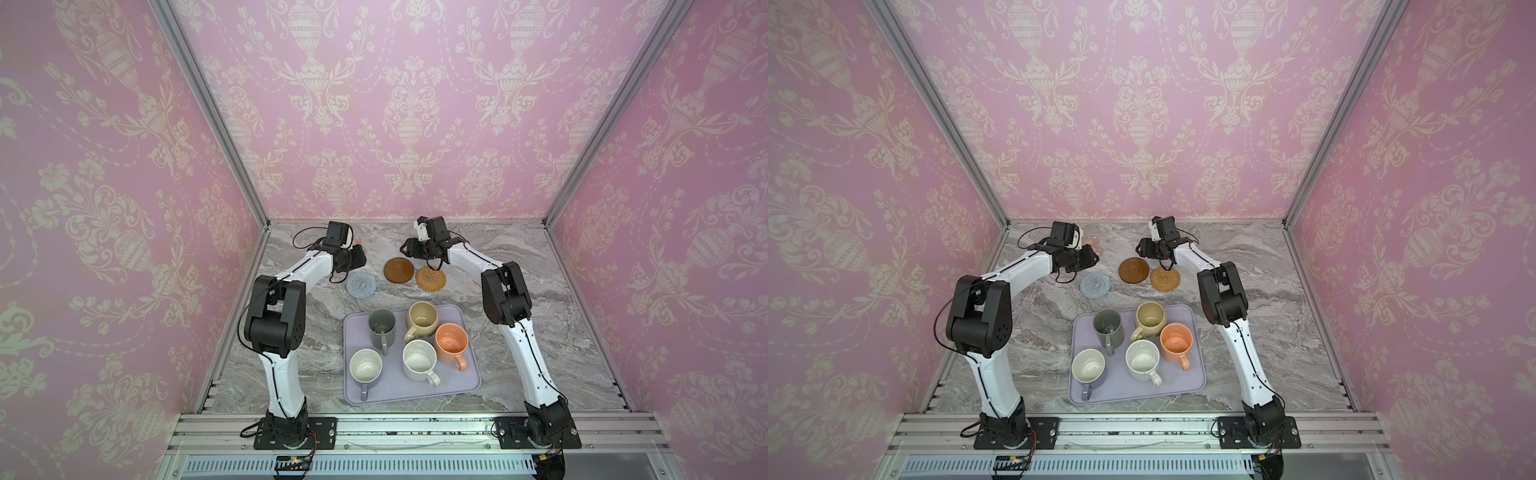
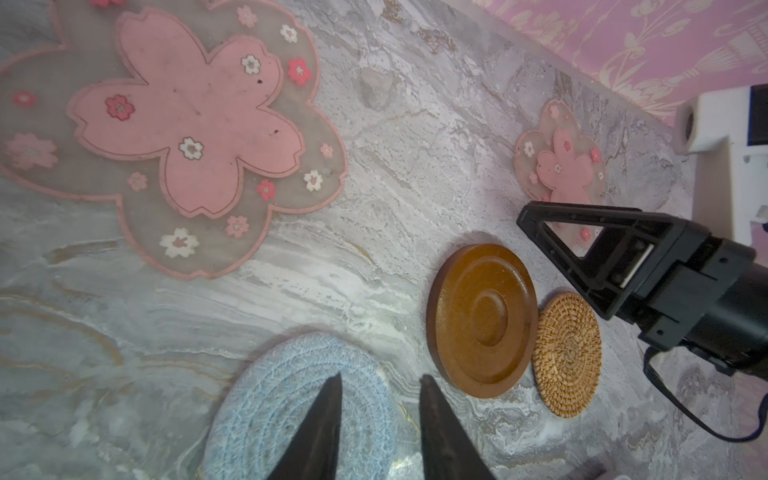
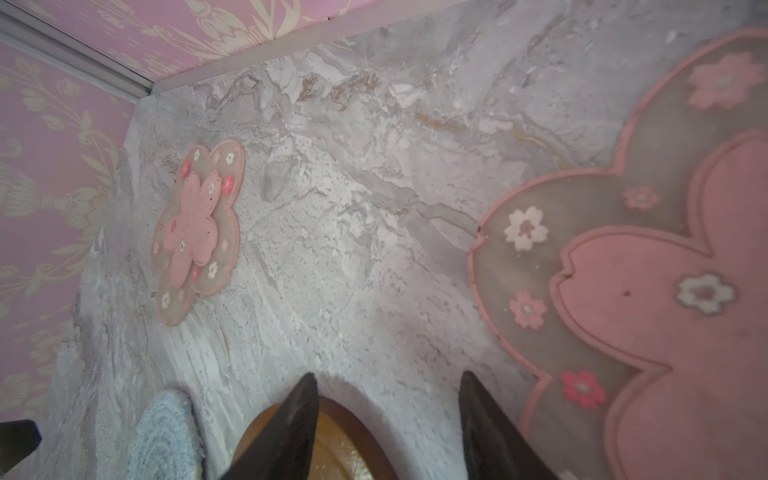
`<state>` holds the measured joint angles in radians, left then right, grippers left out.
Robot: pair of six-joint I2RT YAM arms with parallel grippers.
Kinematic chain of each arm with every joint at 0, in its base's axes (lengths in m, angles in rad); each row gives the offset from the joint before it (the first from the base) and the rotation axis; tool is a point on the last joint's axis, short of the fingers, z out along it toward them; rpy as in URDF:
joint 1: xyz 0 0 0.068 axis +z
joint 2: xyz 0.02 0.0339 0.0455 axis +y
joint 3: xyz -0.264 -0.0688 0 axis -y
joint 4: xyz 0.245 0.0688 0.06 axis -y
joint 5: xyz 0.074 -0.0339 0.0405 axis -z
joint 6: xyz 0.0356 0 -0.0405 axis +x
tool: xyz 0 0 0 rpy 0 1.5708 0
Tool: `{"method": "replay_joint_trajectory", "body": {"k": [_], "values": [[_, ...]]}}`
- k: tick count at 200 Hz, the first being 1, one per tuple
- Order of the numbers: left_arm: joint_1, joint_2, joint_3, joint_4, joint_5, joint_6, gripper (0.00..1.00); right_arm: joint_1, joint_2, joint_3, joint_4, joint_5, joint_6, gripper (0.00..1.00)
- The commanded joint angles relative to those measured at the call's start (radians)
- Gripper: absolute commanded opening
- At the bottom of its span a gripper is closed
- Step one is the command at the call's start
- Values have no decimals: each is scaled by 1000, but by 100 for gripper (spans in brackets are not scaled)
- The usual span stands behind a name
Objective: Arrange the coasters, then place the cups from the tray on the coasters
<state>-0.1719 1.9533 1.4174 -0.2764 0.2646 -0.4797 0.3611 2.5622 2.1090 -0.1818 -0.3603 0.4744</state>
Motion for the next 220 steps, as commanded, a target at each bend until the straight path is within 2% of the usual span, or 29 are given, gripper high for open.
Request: {"method": "replay_joint_trajectory", "body": {"k": [1,44,66,123,145,176,220], "values": [[10,-25,-19,8,-38,-3,35,-8,31,72,44,-53,111,56],[20,5,-27,11,-25,-47,36,-28,83,115,-6,-9,261,57],[25,9,-34,26,-11,-70,37,-48,97,114,-7,-22,326,57],[28,18,-23,49,-7,-118,37,-82,69,80,-87,9,328,56],[28,28,-21,64,6,-139,37,-106,25,-8,-48,33,357,55],[28,45,-22,79,18,-160,37,-162,-70,-212,103,50,431,54],[25,67,-16,87,23,-168,37,-226,-177,-404,194,70,449,52]]}}
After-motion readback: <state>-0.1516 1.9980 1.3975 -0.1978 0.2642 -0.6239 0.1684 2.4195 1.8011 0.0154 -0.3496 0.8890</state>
